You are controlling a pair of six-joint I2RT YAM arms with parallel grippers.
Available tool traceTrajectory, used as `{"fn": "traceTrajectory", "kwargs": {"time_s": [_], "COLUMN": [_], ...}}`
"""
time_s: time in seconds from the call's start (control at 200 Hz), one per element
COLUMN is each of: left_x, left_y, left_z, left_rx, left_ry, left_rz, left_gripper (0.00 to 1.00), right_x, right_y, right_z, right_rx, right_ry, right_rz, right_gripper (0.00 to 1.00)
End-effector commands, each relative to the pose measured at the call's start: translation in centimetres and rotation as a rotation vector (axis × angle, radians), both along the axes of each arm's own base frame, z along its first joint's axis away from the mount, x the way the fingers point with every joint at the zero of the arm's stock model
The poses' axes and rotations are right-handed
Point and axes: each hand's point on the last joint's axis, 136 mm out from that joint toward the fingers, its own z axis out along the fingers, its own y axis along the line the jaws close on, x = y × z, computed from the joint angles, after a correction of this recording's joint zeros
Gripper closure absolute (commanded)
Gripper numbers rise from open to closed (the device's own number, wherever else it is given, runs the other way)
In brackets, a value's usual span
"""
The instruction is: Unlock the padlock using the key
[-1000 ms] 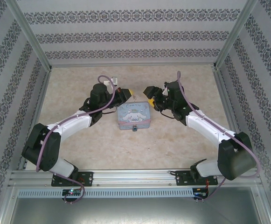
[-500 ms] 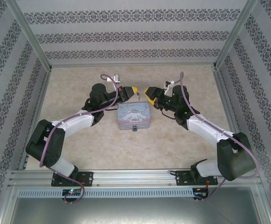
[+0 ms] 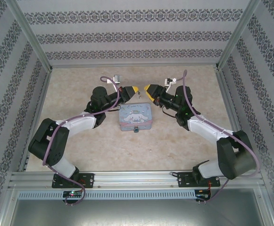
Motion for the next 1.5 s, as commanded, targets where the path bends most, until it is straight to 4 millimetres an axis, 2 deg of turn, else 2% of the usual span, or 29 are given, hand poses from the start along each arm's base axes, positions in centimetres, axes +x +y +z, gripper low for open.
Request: {"fn": "traceTrajectory", "kwargs": {"time_s": [0.0,0.375,0.63,0.769,1.004,1.149,1.179,1.269,1.319,1.384,1.494], "left_x": [0.5,0.7,0.7,0.8,0.9,1.0,1.1,1.2,1.2,1.1,0.5], "left_y": [0.4,0.3,0.5,0.5,0.4,0.3,0.3,0.8,1.2,1.6,2.1], "left_z": [0.8,0.7,0.8,0.7,0.8,0.6,0.4,0.0,-0.1,0.1,0.1], "left_rx": [-0.062,-0.067,-0.064,-0.063,-0.06,-0.056,-0.049,-0.026,-0.016,0.0,0.048], "left_ry": [-0.024,-0.014,-0.015,-0.012,-0.007,0.02,0.037,0.101,0.132,0.174,0.26], "left_rz": [0.024,0.035,0.047,0.05,0.049,0.046,0.051,0.082,0.099,0.112,0.121], "left_gripper": [1.0,1.0,1.0,1.0,1.0,1.0,0.92,0.48,0.31,0.22,0.18], "right_x": [-0.1,-0.3,-0.8,-0.8,0.0,0.1,0.1,-0.1,-0.2,-0.4,-1.0], "right_y": [0.8,3.0,3.4,3.3,3.0,2.9,2.7,2.3,2.0,1.7,1.3], "right_z": [0.1,0.1,-0.6,-1.0,-1.8,-2.0,-2.2,-2.6,-2.9,-3.2,-4.2], "right_rx": [0.041,0.087,0.083,0.078,0.074,0.064,0.058,0.037,0.018,-0.013,-0.072], "right_ry": [-0.02,-0.029,-0.017,-0.005,0.016,0.016,0.017,0.016,0.011,-0.001,-0.003], "right_rz": [0.028,0.078,0.083,0.077,0.061,0.065,0.063,0.059,0.057,0.056,0.062], "right_gripper": [0.52,0.59,0.69,0.77,1.0,1.0,1.0,1.0,1.0,1.0,1.0]}}
